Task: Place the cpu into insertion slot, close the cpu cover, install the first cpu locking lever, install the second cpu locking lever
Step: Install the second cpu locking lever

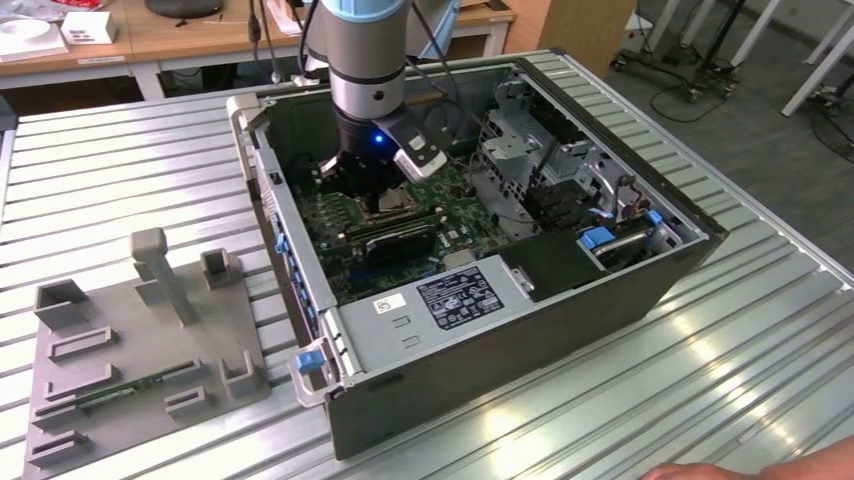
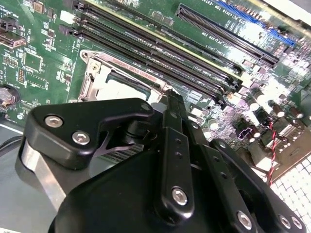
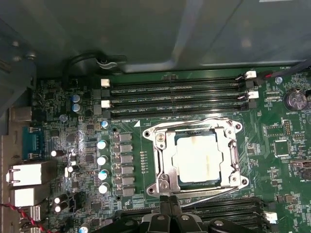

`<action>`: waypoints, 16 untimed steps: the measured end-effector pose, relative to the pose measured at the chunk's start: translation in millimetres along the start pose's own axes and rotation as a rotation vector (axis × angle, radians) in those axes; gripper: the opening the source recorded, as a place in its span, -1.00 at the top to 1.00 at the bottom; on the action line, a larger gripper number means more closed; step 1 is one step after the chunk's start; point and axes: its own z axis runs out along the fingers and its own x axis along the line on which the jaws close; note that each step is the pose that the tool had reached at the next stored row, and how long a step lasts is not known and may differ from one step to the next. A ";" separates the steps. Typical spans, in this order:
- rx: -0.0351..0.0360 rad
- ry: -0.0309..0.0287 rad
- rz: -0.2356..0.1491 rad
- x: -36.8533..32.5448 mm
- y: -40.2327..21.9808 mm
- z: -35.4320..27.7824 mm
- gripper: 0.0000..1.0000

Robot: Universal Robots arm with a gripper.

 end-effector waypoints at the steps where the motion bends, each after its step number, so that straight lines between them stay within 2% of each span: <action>1: -0.0008 0.0001 0.000 0.0 -0.1 0.5 0.79; 7: -0.0077 0.0007 0.002 0.5 -1.2 4.1 0.79; 16: -0.0222 0.0019 0.005 3.5 -2.4 12.2 0.79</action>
